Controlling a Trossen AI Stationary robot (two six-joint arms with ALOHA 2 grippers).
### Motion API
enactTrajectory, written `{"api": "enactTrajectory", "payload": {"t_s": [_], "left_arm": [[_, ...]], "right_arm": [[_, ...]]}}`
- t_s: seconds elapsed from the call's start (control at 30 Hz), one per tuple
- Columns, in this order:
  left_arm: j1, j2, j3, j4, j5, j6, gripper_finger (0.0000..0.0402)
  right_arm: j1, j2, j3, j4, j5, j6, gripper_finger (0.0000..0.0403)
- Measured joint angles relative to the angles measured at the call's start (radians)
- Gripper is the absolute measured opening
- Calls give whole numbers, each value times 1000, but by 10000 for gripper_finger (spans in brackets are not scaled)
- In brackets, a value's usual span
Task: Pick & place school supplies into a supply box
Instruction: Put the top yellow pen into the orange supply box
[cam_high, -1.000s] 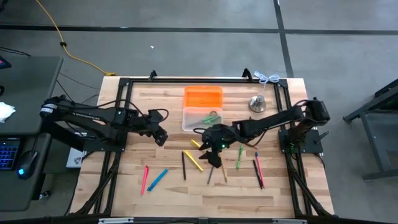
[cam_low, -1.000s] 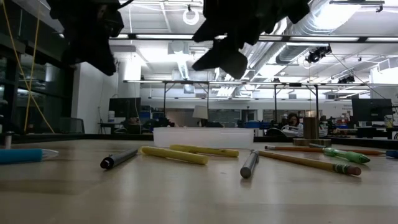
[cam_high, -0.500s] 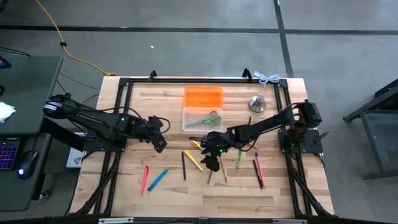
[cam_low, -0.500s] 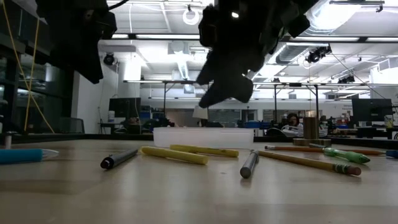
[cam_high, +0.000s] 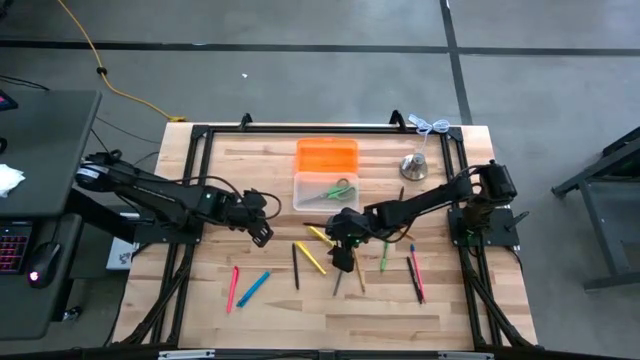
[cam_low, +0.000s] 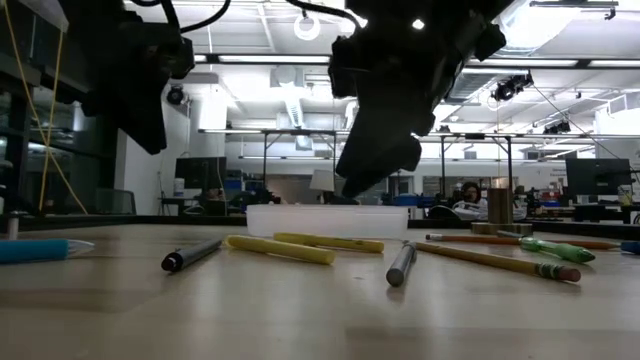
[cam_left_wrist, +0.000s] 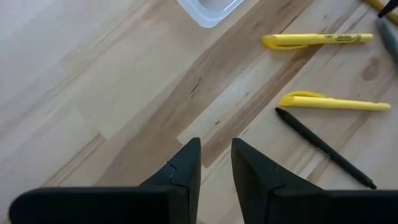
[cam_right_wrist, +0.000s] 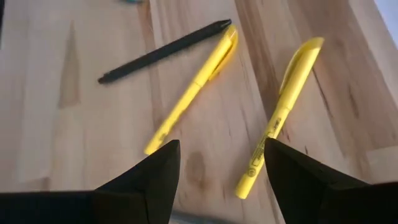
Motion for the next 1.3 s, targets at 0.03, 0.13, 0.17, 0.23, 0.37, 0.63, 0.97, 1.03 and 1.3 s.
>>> {"api": "enactTrajectory", "payload": {"t_s": [0.03,0.13,0.17,0.23,0.37,0.63,0.97,1.03,1.3], "left_arm": [[0,4,0,3,-1,0,118],[0,5,0,6,-2,0,118],[0,5,0,7,-4,0,118],[0,5,0,7,-7,0,118],[0,5,0,7,-9,0,118],[0,5,0,5,-28,1,117],[2,5,0,4,-61,5,117],[2,5,0,2,-62,5,118],[2,5,0,-4,-65,6,117]], "right_arm": [[0,5,0,-2,3,-2,211],[0,37,0,2,-6,-5,211],[0,47,0,3,-10,-7,211],[-3,69,0,7,-11,-7,211],[-21,101,0,7,-12,-7,211],[-35,127,2,15,5,-24,211],[-35,154,3,19,21,-26,178],[-30,172,3,22,21,-27,167],[-10,214,4,49,34,-18,137]]}}
